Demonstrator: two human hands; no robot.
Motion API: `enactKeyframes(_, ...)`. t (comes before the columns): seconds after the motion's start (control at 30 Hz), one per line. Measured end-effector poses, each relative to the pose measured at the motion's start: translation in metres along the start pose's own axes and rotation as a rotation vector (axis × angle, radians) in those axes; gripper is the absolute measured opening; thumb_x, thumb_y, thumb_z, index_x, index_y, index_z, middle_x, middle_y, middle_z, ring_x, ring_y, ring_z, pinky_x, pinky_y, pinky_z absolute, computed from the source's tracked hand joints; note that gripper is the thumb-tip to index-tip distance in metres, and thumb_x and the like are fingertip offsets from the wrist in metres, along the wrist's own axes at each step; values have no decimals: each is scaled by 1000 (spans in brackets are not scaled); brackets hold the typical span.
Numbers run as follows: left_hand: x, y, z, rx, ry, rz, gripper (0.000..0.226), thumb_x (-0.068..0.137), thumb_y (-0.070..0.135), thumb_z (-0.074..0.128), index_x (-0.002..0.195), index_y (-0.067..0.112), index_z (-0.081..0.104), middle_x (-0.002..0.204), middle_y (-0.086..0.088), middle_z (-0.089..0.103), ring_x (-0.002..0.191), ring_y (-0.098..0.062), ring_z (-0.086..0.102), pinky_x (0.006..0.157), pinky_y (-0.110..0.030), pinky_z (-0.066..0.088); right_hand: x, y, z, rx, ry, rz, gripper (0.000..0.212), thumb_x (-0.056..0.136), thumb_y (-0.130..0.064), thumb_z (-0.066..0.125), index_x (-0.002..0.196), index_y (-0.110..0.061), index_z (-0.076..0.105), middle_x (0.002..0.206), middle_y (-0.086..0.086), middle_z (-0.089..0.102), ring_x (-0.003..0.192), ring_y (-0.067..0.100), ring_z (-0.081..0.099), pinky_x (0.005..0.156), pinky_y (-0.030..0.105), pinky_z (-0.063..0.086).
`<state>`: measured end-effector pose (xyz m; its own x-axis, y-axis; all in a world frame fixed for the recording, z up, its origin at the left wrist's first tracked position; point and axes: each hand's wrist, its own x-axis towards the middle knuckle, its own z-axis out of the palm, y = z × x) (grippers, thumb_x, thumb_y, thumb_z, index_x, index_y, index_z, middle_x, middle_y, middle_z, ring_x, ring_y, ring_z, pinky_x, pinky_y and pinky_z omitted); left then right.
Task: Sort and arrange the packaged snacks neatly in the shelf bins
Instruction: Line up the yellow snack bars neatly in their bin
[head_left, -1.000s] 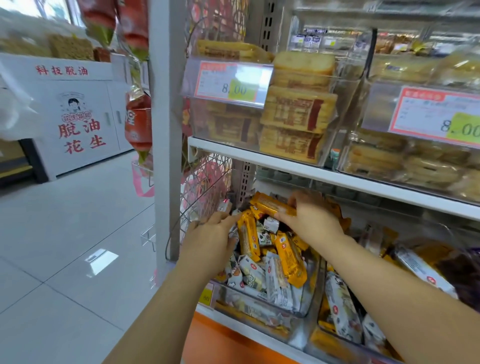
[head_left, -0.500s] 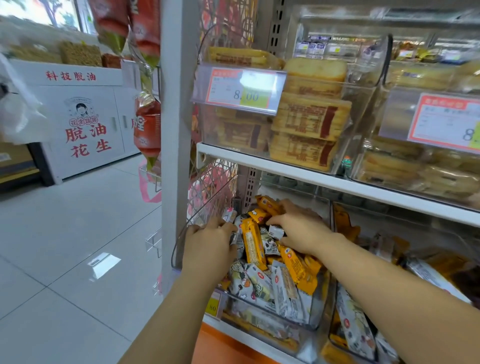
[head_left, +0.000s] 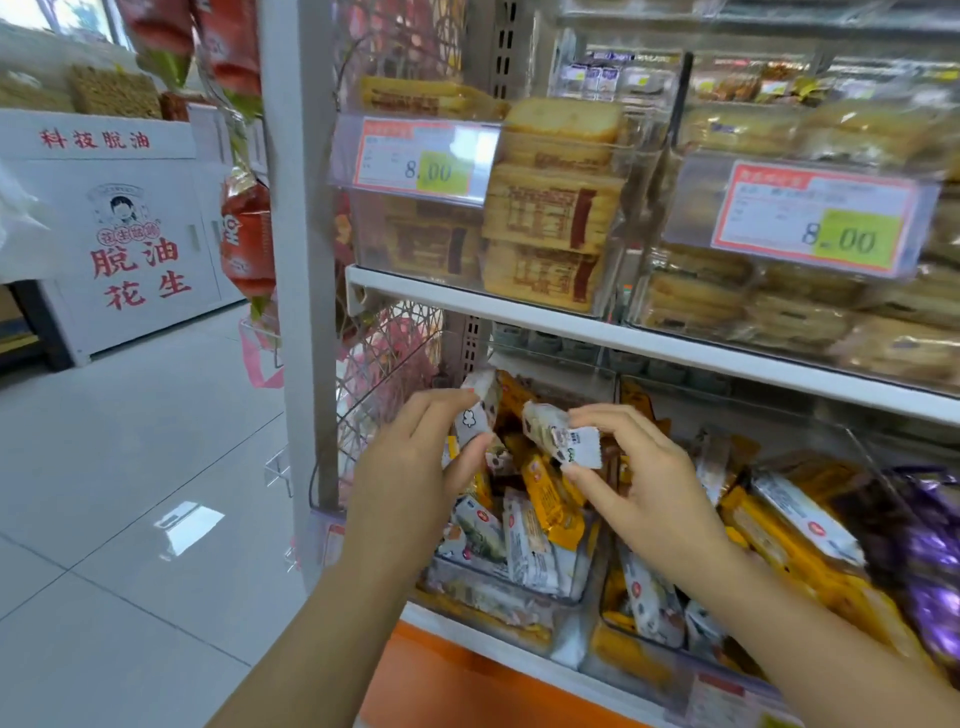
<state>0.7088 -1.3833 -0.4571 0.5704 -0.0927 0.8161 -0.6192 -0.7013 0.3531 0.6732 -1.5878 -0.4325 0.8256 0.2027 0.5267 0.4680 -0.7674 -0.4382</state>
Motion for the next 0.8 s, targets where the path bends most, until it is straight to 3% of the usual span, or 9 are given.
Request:
enactKeyframes(0.07, -5, 24, 3, -116, -4, 66, 33, 88, 31, 62, 113, 11, 63, 109, 0, 63, 93, -7, 54, 81, -6, 40, -28, 6, -16, -23, 99, -3, 29, 85, -35, 56, 112, -35, 48, 117, -24, 47, 113, -14, 41, 98, 3, 29)
enactKeyframes(0.13, -8, 48, 12, -193, -91, 119, 36, 90, 35, 54, 117, 12, 61, 115, 1, 61, 105, -6, 53, 91, -4, 35, -52, 18, -35, -81, 174, 28, 30, 83, -27, 62, 111, -28, 51, 115, -16, 48, 108, -3, 49, 95, 6, 34)
enactKeyframes(0.27, -15, 90, 41, -197, -262, 236, 35, 90, 40, 50, 116, 19, 60, 117, 5, 60, 105, -7, 56, 88, -26, 51, -87, 54, -70, -289, 150, 220, 34, 79, -12, 72, 108, -19, 58, 116, -11, 43, 93, 21, 59, 82, 33, 52)
enactKeyframes(0.37, -14, 115, 61, -105, -425, 295, 32, 90, 36, 54, 119, 23, 58, 119, 3, 55, 101, -12, 55, 92, -30, 45, -97, 74, -88, -358, -13, 380, 40, 82, -17, 71, 120, -18, 58, 134, 0, 41, 117, 23, 52, 96, 32, 43)
enactKeyframes(0.43, -10, 128, 71, -42, -634, 272, 43, 93, 31, 56, 135, 25, 46, 136, 1, 43, 109, -20, 53, 100, -37, 40, -101, 78, -95, -383, -104, 352, 46, 84, -18, 69, 127, -20, 56, 139, 3, 42, 132, 23, 40, 108, 30, 30)
enactKeyframes(0.5, -5, 133, 78, 38, -776, 279, 52, 96, 30, 52, 144, 30, 32, 146, 3, 34, 125, -21, 44, 111, -36, 27, -104, 74, -97, -370, -101, 288, 42, 83, -15, 69, 124, -21, 60, 132, -1, 51, 130, 22, 40, 110, 38, 31)
enactKeyframes(0.6, 0, 124, 71, 32, -706, 301, 44, 95, 23, 54, 138, 29, 44, 139, 8, 46, 128, -13, 44, 117, -35, 16, -103, 61, -92, -293, -89, 174, 30, 85, -14, 66, 114, -24, 66, 116, -9, 62, 114, 12, 51, 99, 38, 44)
enactKeyframes(0.73, -5, 87, 55, -46, -517, 239, 28, 84, 10, 67, 110, 21, 67, 106, 4, 68, 98, -19, 65, 98, -54, 45, -86, 45, -71, -196, -317, 38, 33, 96, -21, 50, 128, -30, 56, 132, -15, 52, 127, 2, 36, 111, 23, 26)
enactKeyframes(0.8, -12, 74, 48, -104, -512, 187, 22, 87, 15, 59, 106, 19, 69, 104, 4, 67, 94, -18, 65, 84, -50, 53, -74, 38, -56, -197, -451, -1, 33, 99, -26, 44, 131, -30, 53, 138, -14, 48, 135, 5, 28, 112, 24, 16)
